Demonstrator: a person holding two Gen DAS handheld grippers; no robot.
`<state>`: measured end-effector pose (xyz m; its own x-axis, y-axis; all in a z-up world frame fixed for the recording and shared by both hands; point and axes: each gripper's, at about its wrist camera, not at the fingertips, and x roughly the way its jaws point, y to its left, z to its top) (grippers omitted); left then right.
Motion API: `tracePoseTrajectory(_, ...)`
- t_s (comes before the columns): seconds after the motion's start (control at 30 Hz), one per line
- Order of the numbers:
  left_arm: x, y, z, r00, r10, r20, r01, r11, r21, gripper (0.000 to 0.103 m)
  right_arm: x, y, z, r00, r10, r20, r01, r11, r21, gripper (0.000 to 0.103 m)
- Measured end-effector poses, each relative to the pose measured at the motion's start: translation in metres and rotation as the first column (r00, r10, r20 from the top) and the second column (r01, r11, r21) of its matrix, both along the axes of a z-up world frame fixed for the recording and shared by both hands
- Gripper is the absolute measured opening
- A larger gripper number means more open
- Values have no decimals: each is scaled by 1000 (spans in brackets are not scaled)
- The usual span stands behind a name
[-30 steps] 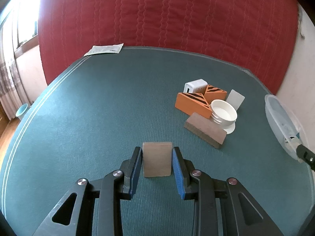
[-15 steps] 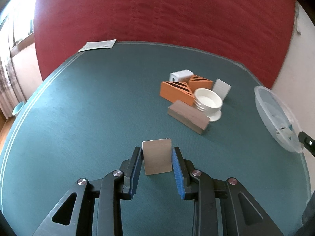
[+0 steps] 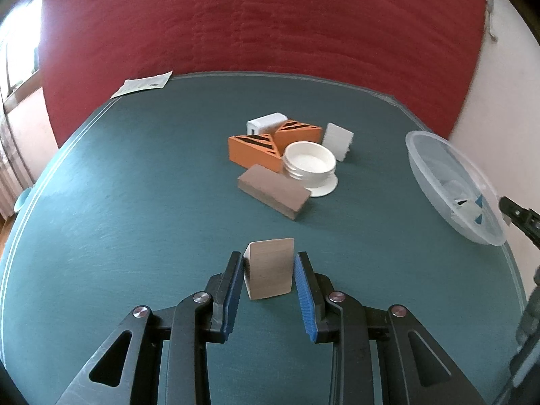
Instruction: Organize rigid objects
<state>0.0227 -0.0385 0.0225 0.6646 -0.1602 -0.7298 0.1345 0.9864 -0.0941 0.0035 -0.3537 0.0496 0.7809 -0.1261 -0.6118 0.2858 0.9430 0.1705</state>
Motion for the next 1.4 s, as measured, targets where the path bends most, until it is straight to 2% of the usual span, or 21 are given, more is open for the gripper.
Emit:
tracePoseTrajectory(0.07,-2,-4,2,1000,-8,2,8,1000,4,33,4,-4,-5,1000,9,-5,-9,1000,8,35)
tracePoseTrajectory(0.13,-3,-7,4,1000,-15,2,15,1000,5,33,5,-6,-8,1000,11,-8,-11,1000,17,43)
tracePoseTrajectory(0.17,-3,-9,4,1000,-17,0,17,1000,3,33,4,-9,-10,1000,10,-7,-9,1000,24,43)
tracePoseTrajectory(0.47,0,-29,12,999,-53,-4,53,999,4,33,-15,-16,-11,1000,-13,25,13,1000,10,43)
tracePoseTrajectory(0.83,4,-79,28,985,-171,16,170,985,17,33,-34,-26,-15,997,-59,51,58,998,10,43)
tracePoseTrajectory(1.03,6,-96,37,979,-202,38,201,979,22,33,-39,-30,-16,996,-67,60,66,998,16,43)
tracePoseTrajectory(1.27,4,-99,40,975,-216,45,215,976,27,33,-41,-30,-17,996,-60,68,59,998,26,43)
tracePoseTrajectory(1.4,0,-83,35,984,-176,20,176,984,19,35,-42,-31,-18,996,-60,64,58,998,40,45)
